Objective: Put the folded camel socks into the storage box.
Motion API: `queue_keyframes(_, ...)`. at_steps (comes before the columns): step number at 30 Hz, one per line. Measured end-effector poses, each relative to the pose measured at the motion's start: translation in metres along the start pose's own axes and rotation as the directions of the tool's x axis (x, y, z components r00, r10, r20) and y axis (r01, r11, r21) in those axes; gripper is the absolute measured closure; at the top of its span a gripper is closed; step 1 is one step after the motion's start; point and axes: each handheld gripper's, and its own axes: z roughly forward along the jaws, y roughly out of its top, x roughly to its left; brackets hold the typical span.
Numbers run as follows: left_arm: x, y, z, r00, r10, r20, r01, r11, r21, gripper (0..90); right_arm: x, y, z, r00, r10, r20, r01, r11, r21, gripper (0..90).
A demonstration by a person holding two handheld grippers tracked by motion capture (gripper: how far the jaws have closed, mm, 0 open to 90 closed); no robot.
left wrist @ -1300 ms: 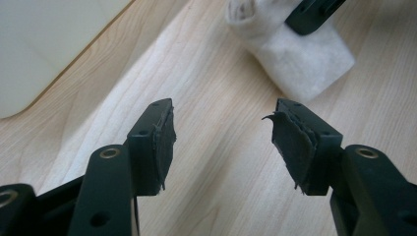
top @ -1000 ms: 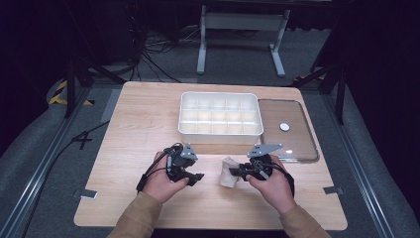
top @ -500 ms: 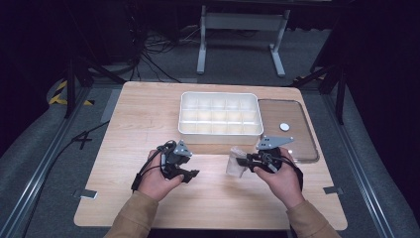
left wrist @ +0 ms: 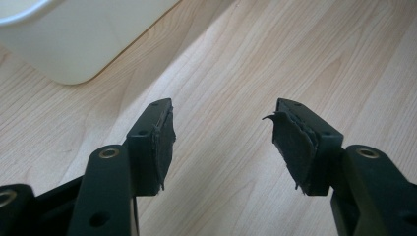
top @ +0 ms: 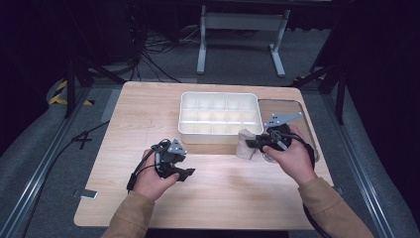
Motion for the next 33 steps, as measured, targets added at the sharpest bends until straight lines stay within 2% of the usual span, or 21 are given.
queue_keyframes(4, 0.003, -0.003, -0.002, 0.9999, -0.016, -0.004, 0.016, 0.9998, 0.013, 40.9, -0.008, 0.006, -0.005, 0.9999, 0.011, 0.008, -0.011, 1.0, -0.002, 75.1)
queue_keyframes(7, 0.006, -0.005, -0.006, 0.9993, -0.031, -0.019, 0.032, 0.9993, 0.02, 41.3, -0.02, 0.012, -0.009, 0.9992, 0.022, 0.033, -0.022, 1.0, 0.0, 75.0)
queue_keyframes(9, 0.007, -0.006, -0.005, 0.9985, -0.054, -0.012, 0.054, 0.9984, 0.019, 41.0, -0.027, 0.015, -0.009, 0.9986, 0.022, 0.048, -0.023, 1.0, 0.01, 75.0)
queue_keyframes(12, 0.009, -0.007, -0.005, 0.9979, -0.065, -0.008, 0.065, 0.9977, 0.018, 41.0, -0.037, 0.019, -0.01, 0.9976, 0.026, 0.064, -0.027, 0.999, 0.021, 75.0)
queue_keyframes(14, 0.009, -0.007, -0.006, 0.9976, -0.069, -0.009, 0.069, 0.9975, 0.019, 41.0, -0.044, 0.023, -0.011, 0.9977, 0.021, 0.064, -0.023, 0.999, 0.026, 74.9)
queue_keyframes(16, 0.01, -0.007, -0.006, 0.9977, -0.067, -0.006, 0.067, 0.9976, 0.017, 40.9, -0.05, 0.027, -0.01, 0.9991, 0.007, 0.042, -0.008, 0.999, 0.039, 74.5)
queue_keyframes(19, 0.01, -0.008, -0.006, 0.9979, -0.064, -0.005, 0.065, 0.9978, 0.015, 40.8, -0.055, 0.029, -0.009, 0.9995, -0.007, 0.032, 0.006, 0.999, 0.051, 74.5)
queue_keyframes(20, 0.011, -0.007, -0.006, 0.998, -0.063, -0.006, 0.063, 0.9979, 0.014, 40.6, -0.063, 0.031, -0.007, 0.9979, -0.027, 0.059, 0.022, 0.997, 0.076, 74.4)
queue_keyframes(23, 0.011, -0.008, -0.007, 0.9977, -0.066, -0.009, 0.067, 0.9977, 0.015, 40.5, -0.072, 0.033, -0.006, 0.9971, -0.013, 0.075, 0.008, 0.997, 0.074, 74.4)
queue_keyframes(29, 0.012, -0.008, -0.007, 0.9977, -0.067, -0.008, 0.067, 0.9975, 0.02, 40.4, -0.08, 0.035, -0.003, 0.9937, 0.002, 0.112, -0.011, 0.997, 0.078, 74.3)
queue_keyframes(30, 0.012, -0.008, -0.007, 0.9976, -0.068, -0.008, 0.068, 0.9974, 0.022, 40.3, -0.082, 0.035, -0.001, 0.9908, -0.004, 0.135, -0.007, 0.996, 0.085, 74.2)
queue_keyframes(33, 0.012, -0.009, -0.007, 0.9974, -0.072, -0.008, 0.072, 0.9972, 0.019, 40.3, -0.086, 0.035, 0.0, 0.9867, -0.002, 0.162, -0.013, 0.996, 0.093, 74.1)
